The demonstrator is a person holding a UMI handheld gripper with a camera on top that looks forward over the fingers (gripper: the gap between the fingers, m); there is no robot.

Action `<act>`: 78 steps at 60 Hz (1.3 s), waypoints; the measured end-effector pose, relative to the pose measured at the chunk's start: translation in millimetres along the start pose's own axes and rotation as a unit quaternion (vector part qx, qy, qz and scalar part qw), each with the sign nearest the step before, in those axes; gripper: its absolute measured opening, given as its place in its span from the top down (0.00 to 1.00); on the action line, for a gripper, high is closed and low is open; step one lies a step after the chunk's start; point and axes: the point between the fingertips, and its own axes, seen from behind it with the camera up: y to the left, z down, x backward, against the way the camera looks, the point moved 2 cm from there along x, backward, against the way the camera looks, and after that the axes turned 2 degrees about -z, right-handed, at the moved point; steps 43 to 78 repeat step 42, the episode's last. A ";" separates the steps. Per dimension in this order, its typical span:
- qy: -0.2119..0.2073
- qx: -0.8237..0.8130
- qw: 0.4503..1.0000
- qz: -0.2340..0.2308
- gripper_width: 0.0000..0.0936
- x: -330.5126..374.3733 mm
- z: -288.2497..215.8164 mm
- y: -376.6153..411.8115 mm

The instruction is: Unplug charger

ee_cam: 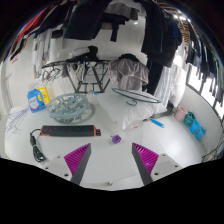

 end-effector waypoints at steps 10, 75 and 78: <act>-0.009 -0.007 1.000 0.003 0.09 98.4 2.1 14.6; 0.001 0.014 0.999 -0.051 0.09 169.3 41.7 34.8; 0.001 0.014 0.999 -0.051 0.09 169.3 41.7 34.8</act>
